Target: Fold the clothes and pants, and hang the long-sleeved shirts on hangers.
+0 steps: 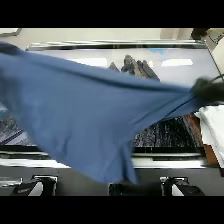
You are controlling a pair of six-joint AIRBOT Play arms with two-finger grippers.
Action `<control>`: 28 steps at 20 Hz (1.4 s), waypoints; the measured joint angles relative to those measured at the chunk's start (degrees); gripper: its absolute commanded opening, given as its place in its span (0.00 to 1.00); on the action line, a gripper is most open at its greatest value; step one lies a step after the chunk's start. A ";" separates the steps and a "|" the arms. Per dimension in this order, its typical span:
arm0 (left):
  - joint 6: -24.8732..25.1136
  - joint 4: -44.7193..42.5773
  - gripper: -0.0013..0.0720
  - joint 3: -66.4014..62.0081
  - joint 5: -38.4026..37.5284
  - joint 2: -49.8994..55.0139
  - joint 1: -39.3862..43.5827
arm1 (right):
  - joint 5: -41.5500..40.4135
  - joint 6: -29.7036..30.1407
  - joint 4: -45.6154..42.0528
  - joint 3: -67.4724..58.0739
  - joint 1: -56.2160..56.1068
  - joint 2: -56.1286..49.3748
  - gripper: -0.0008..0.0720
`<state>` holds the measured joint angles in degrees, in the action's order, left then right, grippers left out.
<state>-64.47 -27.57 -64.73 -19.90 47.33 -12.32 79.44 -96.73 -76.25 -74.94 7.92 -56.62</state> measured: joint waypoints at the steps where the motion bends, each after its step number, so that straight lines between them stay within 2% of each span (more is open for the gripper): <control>1: 0.02 -0.04 0.05 -0.02 -0.70 4.76 0.85 | -0.87 0.35 1.84 4.87 0.00 -1.95 0.06; 4: 0.07 -0.22 0.05 -0.02 -3.82 18.53 4.15 | -7.02 1.14 7.17 16.65 0.00 -7.50 0.06; 7: 0.04 -0.26 0.07 -0.02 -13.16 29.62 7.45 | -10.56 1.68 10.38 22.32 0.02 -11.82 0.06; 8: 0.02 -0.26 0.39 -0.02 -16.72 32.04 8.17 | -11.37 2.12 11.19 23.34 0.02 -12.70 0.06; 9: -0.11 -0.28 0.82 -0.02 -20.11 34.03 8.61 | -11.78 2.47 11.58 23.98 0.02 -13.20 0.06; 10: -0.76 -0.28 0.91 -0.11 -23.15 35.23 8.59 | -12.02 2.97 11.96 24.46 0.02 -13.57 0.06; 13: -4.28 -0.61 0.88 -1.64 -31.65 35.91 4.87 | -11.52 4.63 12.61 25.18 0.02 -14.12 0.06; 15: -9.86 -4.76 0.88 -3.50 -38.91 34.93 0.15 | -9.99 5.84 12.72 25.42 0.02 -14.29 0.06; 18: -17.94 -19.17 0.88 -3.26 -52.94 31.85 -5.68 | -8.31 6.97 12.90 25.55 0.02 -14.38 0.06; 20: -19.85 -26.86 0.88 2.08 -59.95 28.59 -7.06 | -7.69 7.37 12.94 25.57 0.02 -14.43 0.06; 21: -20.20 -28.52 0.87 6.19 -61.26 26.67 -7.13 | -7.43 7.48 12.98 25.59 0.02 -14.43 0.06; 22: -20.20 -28.61 0.80 11.41 -61.61 24.50 -6.54 | -7.34 7.63 13.03 25.59 0.02 -14.43 0.06; 23: -20.13 -27.56 0.78 16.55 -60.98 22.53 -5.49 | -7.15 7.65 13.05 25.59 0.02 -14.43 0.06; 28: -18.45 -16.72 0.78 37.53 -50.77 17.18 7.37 | -6.27 7.80 13.07 25.59 0.02 -14.43 0.06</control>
<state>-82.91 -44.29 -27.20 -70.67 64.51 -4.95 73.17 -88.92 -63.18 -49.34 7.94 -71.05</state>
